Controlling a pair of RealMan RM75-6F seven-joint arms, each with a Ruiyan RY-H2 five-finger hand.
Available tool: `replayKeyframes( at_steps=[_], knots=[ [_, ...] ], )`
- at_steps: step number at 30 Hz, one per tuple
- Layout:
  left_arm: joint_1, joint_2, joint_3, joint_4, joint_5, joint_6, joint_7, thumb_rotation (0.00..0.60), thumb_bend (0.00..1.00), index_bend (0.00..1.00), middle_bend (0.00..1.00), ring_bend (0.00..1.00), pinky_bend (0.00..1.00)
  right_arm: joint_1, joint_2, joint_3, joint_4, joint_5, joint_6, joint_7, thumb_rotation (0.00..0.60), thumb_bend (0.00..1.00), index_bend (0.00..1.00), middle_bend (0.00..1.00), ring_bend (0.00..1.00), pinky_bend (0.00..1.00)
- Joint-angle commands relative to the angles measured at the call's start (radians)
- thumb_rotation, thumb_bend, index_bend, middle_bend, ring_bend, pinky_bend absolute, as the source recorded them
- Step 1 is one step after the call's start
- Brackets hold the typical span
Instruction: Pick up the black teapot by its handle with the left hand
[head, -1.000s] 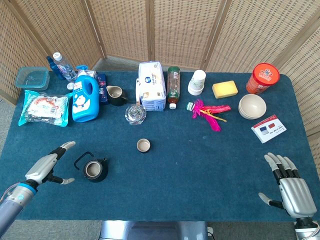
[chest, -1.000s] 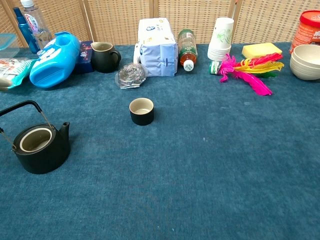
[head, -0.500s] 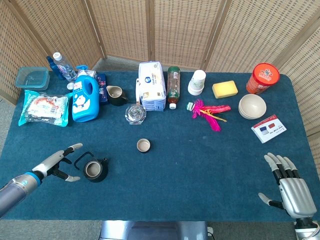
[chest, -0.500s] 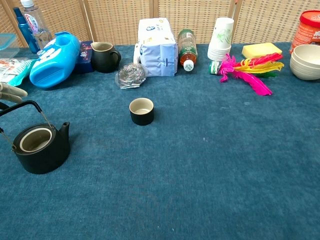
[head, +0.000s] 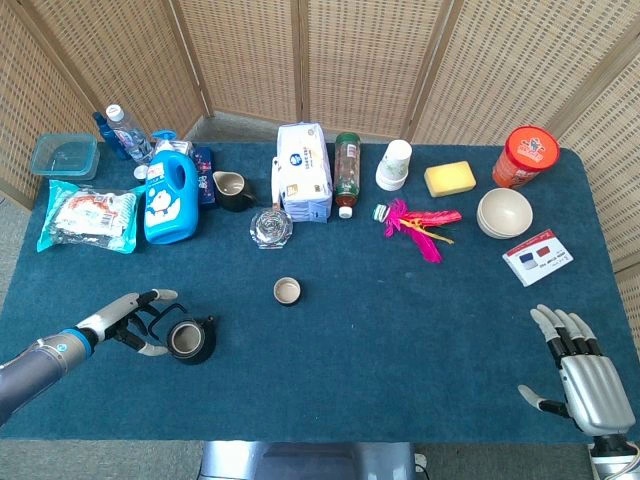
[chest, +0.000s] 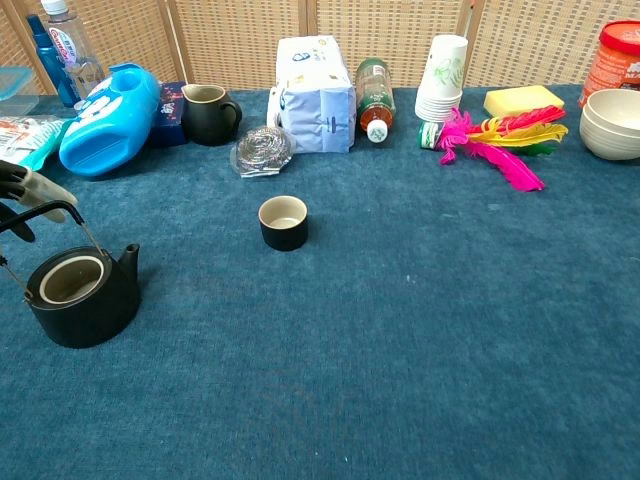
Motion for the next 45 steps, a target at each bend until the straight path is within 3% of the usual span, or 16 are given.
replayKeyframes(
  at_steps=[1, 6, 14, 21, 27, 32, 36, 45],
  knots=[
    [-0.044, -0.042, 0.039, 0.005, -0.086, 0.042, 0.060, 0.600, 0.14, 0.18, 0.21, 0.28, 0.48, 0.000, 0.001, 0.000, 0.000, 0.000, 0.001, 0.003, 0.600, 0.00, 0.00, 0.00, 0.00, 0.00],
    [-0.094, -0.062, 0.097, -0.025, -0.199, 0.120, 0.161, 0.600, 0.20, 0.20, 0.24, 0.36, 0.64, 0.000, 0.005, 0.001, 0.000, 0.001, 0.001, 0.012, 0.600, 0.00, 0.00, 0.00, 0.00, 0.00],
    [-0.140, -0.108, 0.161, -0.059, -0.330, 0.282, 0.320, 0.600, 0.31, 0.26, 0.30, 0.44, 0.72, 0.002, 0.007, -0.002, 0.000, -0.002, -0.003, 0.015, 0.600, 0.00, 0.00, 0.00, 0.00, 0.00],
    [-0.149, -0.180, 0.178, -0.084, -0.423, 0.451, 0.452, 0.600, 0.44, 0.43, 0.52, 0.61, 0.87, 0.001, 0.010, -0.002, -0.001, -0.001, -0.001, 0.024, 0.600, 0.00, 0.00, 0.00, 0.00, 0.00],
    [-0.128, -0.256, 0.173, -0.080, -0.432, 0.595, 0.555, 0.600, 0.57, 0.55, 0.63, 0.71, 0.97, 0.002, 0.014, -0.004, -0.001, -0.003, -0.003, 0.032, 0.600, 0.00, 0.00, 0.00, 0.00, 0.00],
    [-0.091, -0.299, 0.158, -0.078, -0.376, 0.716, 0.622, 0.600, 0.63, 0.61, 0.70, 0.74, 0.99, 0.002, 0.014, -0.004, 0.000, -0.003, -0.002, 0.035, 0.600, 0.00, 0.00, 0.00, 0.00, 0.00],
    [-0.061, -0.322, 0.157, -0.061, -0.256, 0.810, 0.688, 0.600, 0.64, 0.65, 0.73, 0.75, 0.99, 0.002, 0.014, -0.004, -0.001, -0.003, -0.003, 0.035, 0.600, 0.00, 0.00, 0.00, 0.00, 0.00],
    [-0.030, -0.293, 0.161, 0.022, 0.053, 0.828, 0.690, 0.600, 0.63, 0.66, 0.74, 0.73, 0.99, 0.003, 0.013, -0.004, 0.000, -0.001, -0.005, 0.033, 0.600, 0.00, 0.00, 0.00, 0.00, 0.00]
  ],
)
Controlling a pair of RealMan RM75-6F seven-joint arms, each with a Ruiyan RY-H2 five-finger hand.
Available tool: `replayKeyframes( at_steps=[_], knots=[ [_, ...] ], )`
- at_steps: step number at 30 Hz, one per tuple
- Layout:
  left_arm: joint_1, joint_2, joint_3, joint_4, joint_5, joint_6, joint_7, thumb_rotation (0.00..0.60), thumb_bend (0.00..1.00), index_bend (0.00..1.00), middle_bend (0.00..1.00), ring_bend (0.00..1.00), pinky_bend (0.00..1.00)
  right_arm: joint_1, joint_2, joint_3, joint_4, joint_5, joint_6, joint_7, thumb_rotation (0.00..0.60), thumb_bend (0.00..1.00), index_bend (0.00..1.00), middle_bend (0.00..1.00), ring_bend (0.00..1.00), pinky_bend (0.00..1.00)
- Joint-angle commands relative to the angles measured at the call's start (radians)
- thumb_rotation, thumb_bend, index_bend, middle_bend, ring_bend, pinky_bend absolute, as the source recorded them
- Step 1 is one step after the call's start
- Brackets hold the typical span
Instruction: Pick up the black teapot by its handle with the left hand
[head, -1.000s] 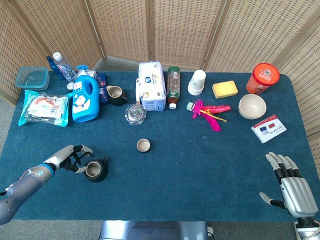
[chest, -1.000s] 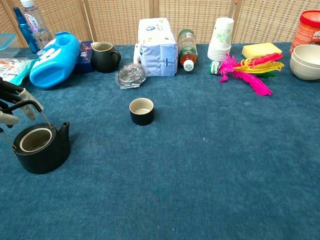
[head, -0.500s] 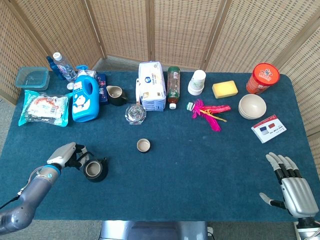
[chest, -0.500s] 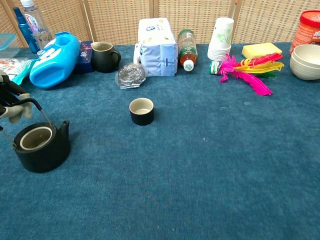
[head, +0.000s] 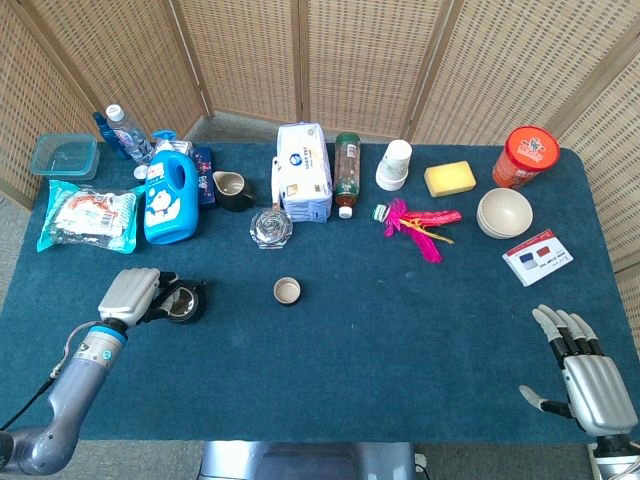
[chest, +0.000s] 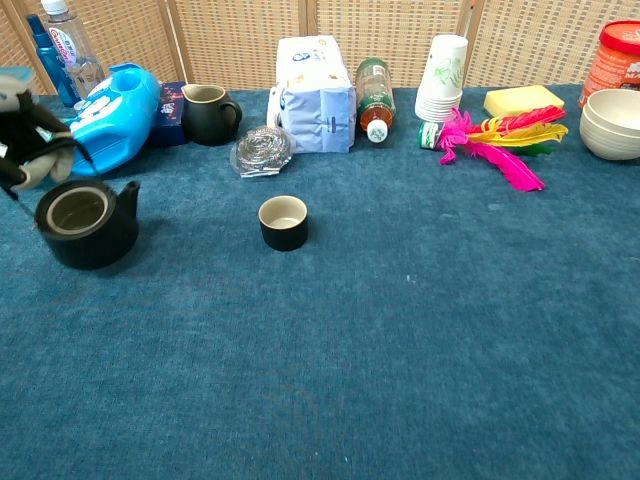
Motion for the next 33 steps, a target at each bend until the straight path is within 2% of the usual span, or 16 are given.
replayKeyframes(
  at_steps=[1, 5, 11, 18, 25, 33],
  knots=[
    [0.021, 0.017, 0.001, 0.057, 0.146, 0.007, -0.010, 0.600, 0.63, 0.66, 0.74, 0.73, 0.99, 0.001, -0.001, 0.000, 0.000, 0.001, -0.001, -0.002, 0.600, 0.00, 0.00, 0.00, 0.00, 0.00],
    [0.029, 0.021, 0.002, 0.109, 0.256, 0.021, 0.005, 0.600, 0.62, 0.66, 0.74, 0.73, 0.99, 0.001, -0.002, 0.000, -0.001, 0.003, -0.003, -0.005, 0.600, 0.00, 0.00, 0.00, 0.00, 0.00],
    [0.031, -0.005, 0.004, 0.202, 0.396, 0.057, 0.099, 0.600, 0.61, 0.66, 0.74, 0.72, 0.99, 0.002, -0.003, 0.002, 0.000, 0.009, -0.005, -0.008, 0.600, 0.00, 0.00, 0.00, 0.00, 0.00],
    [0.021, -0.060, 0.002, 0.378, 0.580, 0.110, 0.203, 0.600, 0.60, 0.66, 0.74, 0.71, 0.99, 0.003, -0.005, 0.003, -0.001, 0.012, -0.009, -0.012, 0.600, 0.00, 0.00, 0.00, 0.00, 0.00],
    [0.007, -0.117, -0.006, 0.535, 0.714, 0.140, 0.192, 0.600, 0.59, 0.66, 0.74, 0.71, 0.99, 0.004, -0.007, 0.004, 0.000, 0.017, -0.013, -0.016, 0.600, 0.00, 0.00, 0.00, 0.00, 0.00],
    [0.002, -0.167, -0.030, 0.622, 0.766, 0.140, 0.174, 0.600, 0.58, 0.66, 0.74, 0.70, 0.99, 0.002, -0.005, 0.003, -0.002, 0.015, -0.008, -0.013, 0.600, 0.00, 0.00, 0.00, 0.00, 0.00]
  ],
)
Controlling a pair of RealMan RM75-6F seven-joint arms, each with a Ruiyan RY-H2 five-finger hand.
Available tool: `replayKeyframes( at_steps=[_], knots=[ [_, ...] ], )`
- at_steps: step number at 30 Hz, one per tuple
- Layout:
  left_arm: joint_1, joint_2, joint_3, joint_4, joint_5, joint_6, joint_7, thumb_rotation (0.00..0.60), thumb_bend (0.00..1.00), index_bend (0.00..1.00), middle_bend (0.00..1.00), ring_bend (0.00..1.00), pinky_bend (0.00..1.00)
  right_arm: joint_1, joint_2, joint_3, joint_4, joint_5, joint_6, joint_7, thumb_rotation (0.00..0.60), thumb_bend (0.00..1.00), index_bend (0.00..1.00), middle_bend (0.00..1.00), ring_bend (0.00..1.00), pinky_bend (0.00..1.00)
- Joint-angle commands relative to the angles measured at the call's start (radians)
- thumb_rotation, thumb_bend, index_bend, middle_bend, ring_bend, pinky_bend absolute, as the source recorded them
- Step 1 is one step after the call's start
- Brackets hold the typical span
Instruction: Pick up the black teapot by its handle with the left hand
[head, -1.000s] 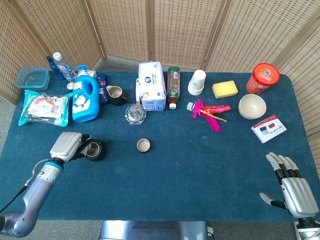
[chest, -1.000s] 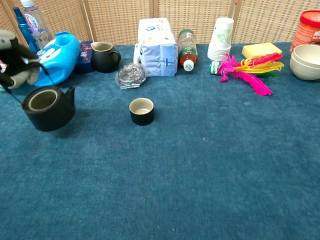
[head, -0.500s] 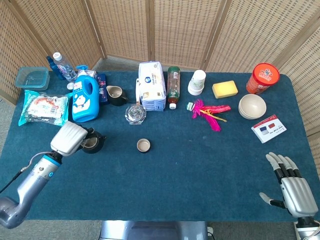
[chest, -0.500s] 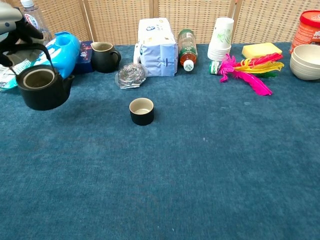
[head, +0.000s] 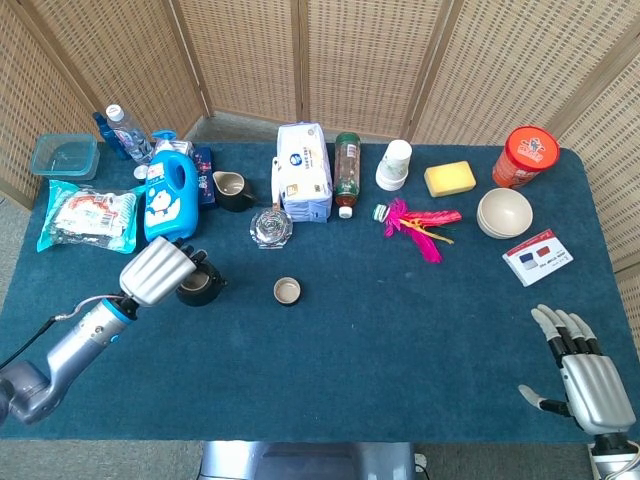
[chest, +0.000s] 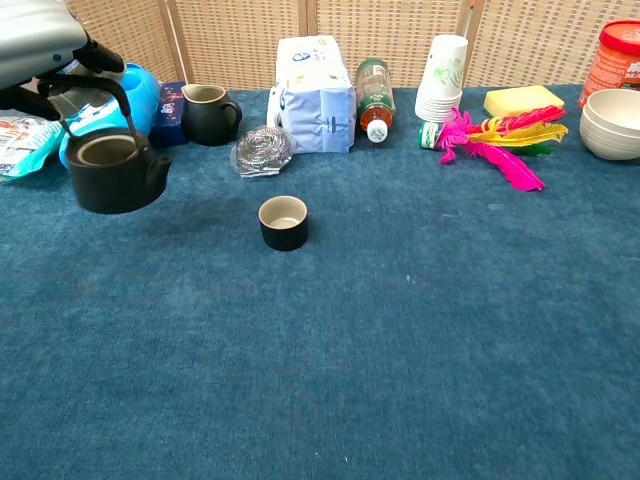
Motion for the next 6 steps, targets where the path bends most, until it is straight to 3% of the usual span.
replayKeyframes(
  at_steps=[1, 6],
  knots=[
    [-0.006, -0.027, -0.008, 0.056, 0.043, 0.012, 0.002, 0.600, 0.58, 0.66, 0.74, 0.70, 0.99, 0.001, 0.001, 0.000, 0.001, 0.001, -0.002, 0.001, 0.600, 0.00, 0.00, 0.00, 0.00, 0.00],
    [-0.011, -0.072, -0.015, 0.141, 0.098, 0.045, -0.017, 0.600, 0.57, 0.66, 0.74, 0.70, 0.99, 0.001, 0.003, 0.001, 0.002, 0.002, -0.002, 0.008, 0.600, 0.00, 0.00, 0.00, 0.00, 0.00]
  ],
)
